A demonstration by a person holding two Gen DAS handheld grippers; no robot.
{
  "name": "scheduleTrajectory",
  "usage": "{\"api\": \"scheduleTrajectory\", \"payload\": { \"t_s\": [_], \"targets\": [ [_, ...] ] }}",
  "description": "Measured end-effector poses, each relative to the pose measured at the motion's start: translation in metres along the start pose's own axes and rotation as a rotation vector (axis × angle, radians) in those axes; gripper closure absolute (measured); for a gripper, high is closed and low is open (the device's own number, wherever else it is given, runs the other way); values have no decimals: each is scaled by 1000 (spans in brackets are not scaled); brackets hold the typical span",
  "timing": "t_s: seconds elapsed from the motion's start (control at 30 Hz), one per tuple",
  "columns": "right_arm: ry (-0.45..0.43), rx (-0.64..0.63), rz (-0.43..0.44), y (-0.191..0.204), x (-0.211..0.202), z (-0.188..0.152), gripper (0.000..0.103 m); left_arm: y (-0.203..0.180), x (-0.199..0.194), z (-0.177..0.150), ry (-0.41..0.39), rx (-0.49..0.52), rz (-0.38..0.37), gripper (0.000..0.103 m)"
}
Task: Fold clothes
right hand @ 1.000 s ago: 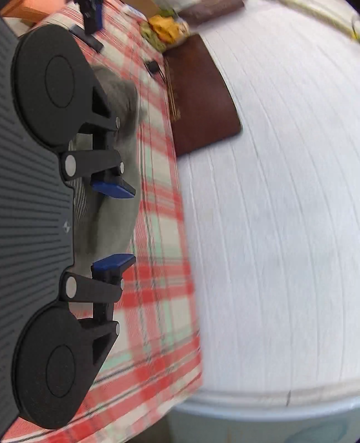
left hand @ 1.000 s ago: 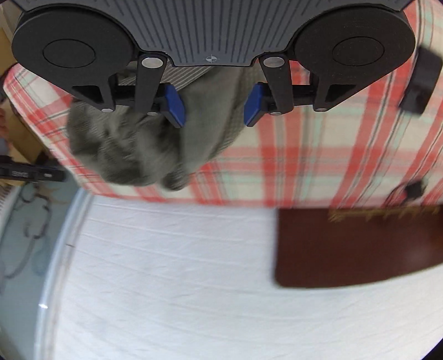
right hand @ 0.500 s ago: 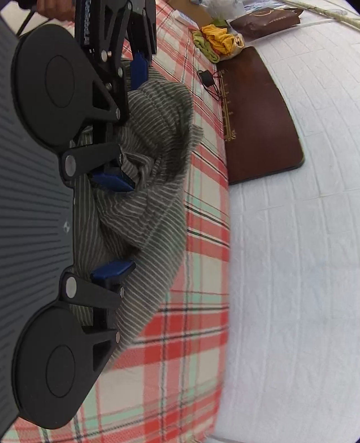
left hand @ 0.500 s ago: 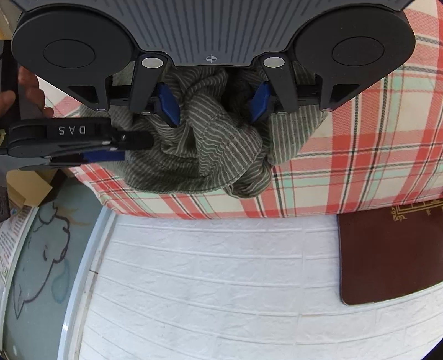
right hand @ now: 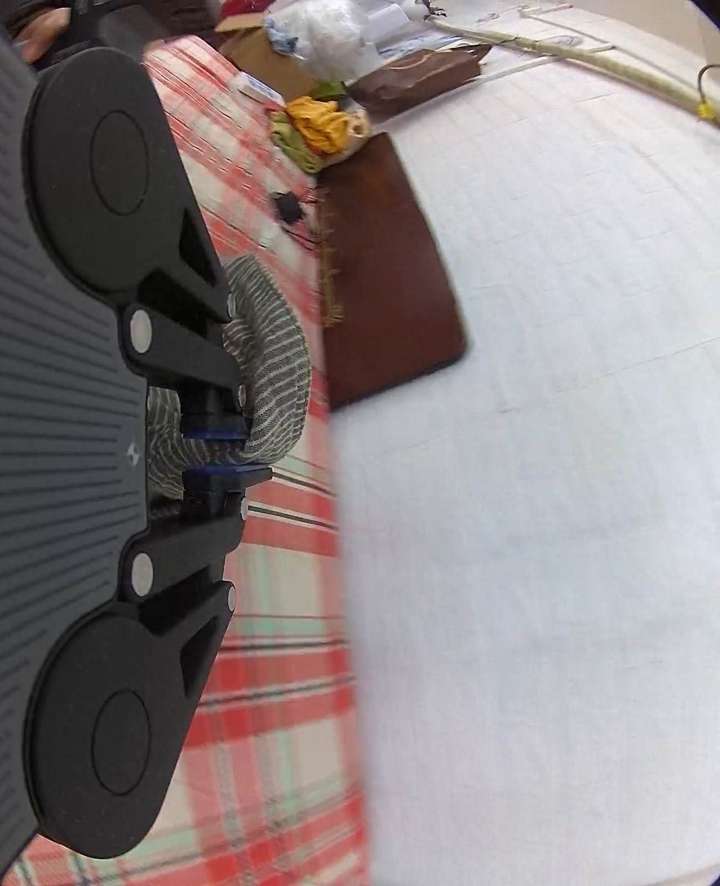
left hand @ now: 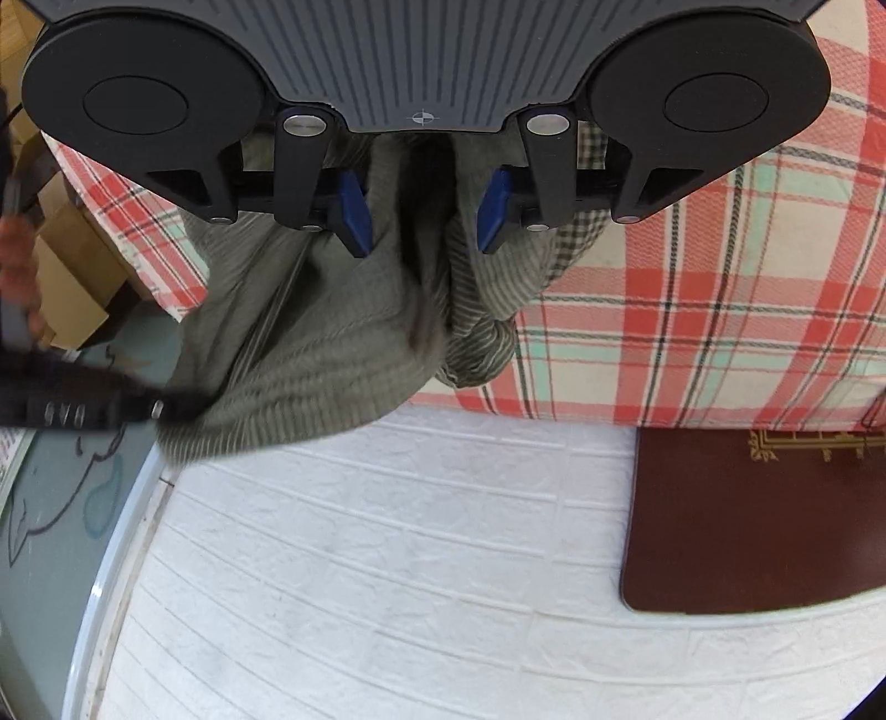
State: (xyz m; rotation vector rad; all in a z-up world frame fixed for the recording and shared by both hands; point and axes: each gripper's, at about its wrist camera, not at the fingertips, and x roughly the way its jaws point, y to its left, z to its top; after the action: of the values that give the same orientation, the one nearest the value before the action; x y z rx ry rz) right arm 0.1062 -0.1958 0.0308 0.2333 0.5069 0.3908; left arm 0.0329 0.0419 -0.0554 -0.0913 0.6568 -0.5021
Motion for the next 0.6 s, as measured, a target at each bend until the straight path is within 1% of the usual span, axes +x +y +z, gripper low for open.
{"api": "scheduleTrajectory", "payload": {
  "t_s": [0.23, 0.33, 0.4, 0.47, 0.53, 0.6],
  "targets": [
    [-177, -26, -17, 16, -37, 48, 95, 1, -4, 2, -16, 14, 15, 45],
    [-246, -52, -15, 27, -54, 64, 95, -7, 0, 4, -17, 35, 6, 41],
    [-284, -70, -16, 33, -65, 72, 95, -15, 3, 6, -20, 58, -9, 38],
    [-322, -81, -23, 35, -76, 76, 95, -24, 6, 6, -25, 94, -6, 35],
    [-353, -84, -32, 33, -89, 79, 95, -31, 9, 6, -28, 134, 3, 34],
    [-377, -86, -49, 29, -102, 79, 95, -38, 12, 6, -29, 164, -8, 33]
  ]
}}
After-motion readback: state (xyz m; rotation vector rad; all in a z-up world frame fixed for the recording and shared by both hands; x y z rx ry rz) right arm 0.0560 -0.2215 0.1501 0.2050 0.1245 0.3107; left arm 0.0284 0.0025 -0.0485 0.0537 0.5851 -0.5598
